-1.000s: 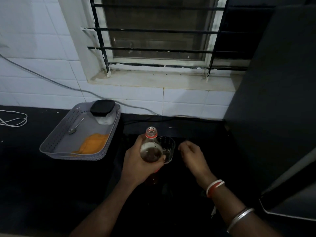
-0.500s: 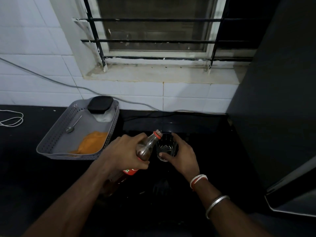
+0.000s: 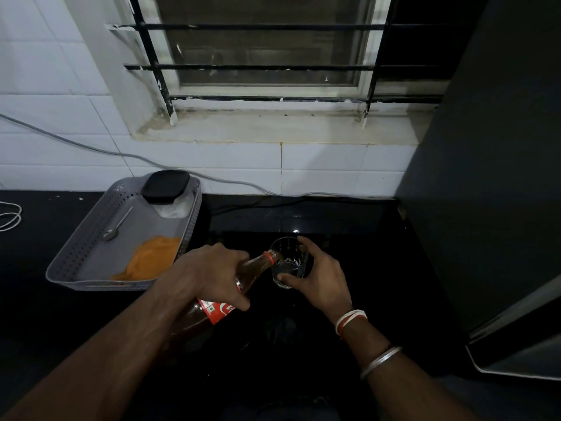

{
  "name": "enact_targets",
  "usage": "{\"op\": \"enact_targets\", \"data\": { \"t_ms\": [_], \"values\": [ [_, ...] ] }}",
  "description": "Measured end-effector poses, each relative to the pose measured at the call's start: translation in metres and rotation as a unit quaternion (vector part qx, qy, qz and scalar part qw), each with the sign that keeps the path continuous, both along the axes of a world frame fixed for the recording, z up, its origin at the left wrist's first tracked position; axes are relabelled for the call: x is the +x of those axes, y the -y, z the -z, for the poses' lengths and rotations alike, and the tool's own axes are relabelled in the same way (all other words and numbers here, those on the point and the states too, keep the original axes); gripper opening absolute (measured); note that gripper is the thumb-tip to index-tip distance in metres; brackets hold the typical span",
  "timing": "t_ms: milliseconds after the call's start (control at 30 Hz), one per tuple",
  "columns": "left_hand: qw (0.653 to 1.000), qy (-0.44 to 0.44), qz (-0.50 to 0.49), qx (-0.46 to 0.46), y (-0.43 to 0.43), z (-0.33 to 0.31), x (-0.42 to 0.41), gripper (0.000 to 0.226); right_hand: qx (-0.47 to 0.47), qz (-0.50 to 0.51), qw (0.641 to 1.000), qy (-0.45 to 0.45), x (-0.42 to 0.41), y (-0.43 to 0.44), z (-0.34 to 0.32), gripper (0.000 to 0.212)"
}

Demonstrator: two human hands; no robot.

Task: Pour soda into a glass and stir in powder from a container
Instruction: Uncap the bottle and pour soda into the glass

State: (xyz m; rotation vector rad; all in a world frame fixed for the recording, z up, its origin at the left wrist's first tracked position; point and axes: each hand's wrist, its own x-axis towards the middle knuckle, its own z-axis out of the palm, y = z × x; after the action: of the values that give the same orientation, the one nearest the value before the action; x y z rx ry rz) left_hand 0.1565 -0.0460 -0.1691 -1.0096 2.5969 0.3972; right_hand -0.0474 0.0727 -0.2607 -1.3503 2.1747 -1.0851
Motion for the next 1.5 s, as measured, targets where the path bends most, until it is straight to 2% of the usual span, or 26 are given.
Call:
{"op": "enact_targets", "data": {
  "t_ms": [100, 667, 1133, 1500],
  "values": [
    [1.0, 0.003, 0.003, 0.004, 0.0, -0.002, -0.002, 0.056, 0.001, -0.001, 1.0, 0.001, 0.0, 0.0, 0.002, 0.097],
    [1.0, 0.014, -0.002, -0.002, 0.0, -0.011, 0.002, 0.065, 0.002, 0.001, 1.0, -0.002, 0.0, 0.0, 0.001, 0.098],
    [0.999, 0.016, -0.01, -0.031, -0.007, -0.019, 0.001, 0.055, 0.0, 0.006, 1.0, -0.006, 0.001, 0.0, -0.001, 0.098],
    [0.999, 0.023, -0.011, -0.032, -0.01, -0.022, 0.001, 0.071, 0.002, 0.005, 1.0, -0.004, 0.001, -0.001, 0.0, 0.098]
  ]
}}
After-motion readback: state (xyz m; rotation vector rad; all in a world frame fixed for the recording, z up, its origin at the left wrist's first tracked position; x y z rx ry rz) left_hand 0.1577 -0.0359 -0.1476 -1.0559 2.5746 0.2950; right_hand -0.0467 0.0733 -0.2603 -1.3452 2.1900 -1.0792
